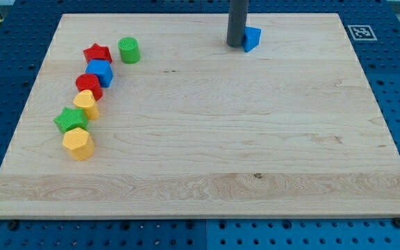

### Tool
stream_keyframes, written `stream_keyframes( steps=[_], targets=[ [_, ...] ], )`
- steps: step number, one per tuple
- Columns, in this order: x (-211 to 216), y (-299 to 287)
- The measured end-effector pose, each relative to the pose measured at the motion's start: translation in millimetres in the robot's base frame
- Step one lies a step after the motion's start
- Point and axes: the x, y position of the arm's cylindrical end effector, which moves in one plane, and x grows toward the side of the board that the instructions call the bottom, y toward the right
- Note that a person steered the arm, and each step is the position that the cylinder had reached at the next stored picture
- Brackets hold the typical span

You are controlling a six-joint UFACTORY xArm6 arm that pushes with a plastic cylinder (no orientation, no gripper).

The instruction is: Move your arm towards center left

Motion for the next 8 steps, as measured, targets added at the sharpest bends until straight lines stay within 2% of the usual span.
stream_keyframes(
  steps=[1, 3, 5, 7, 8],
  targets=[
    [0, -42],
    [-44, -218],
    [-57, -273],
    [-57, -372],
    [-52, -372]
  ],
)
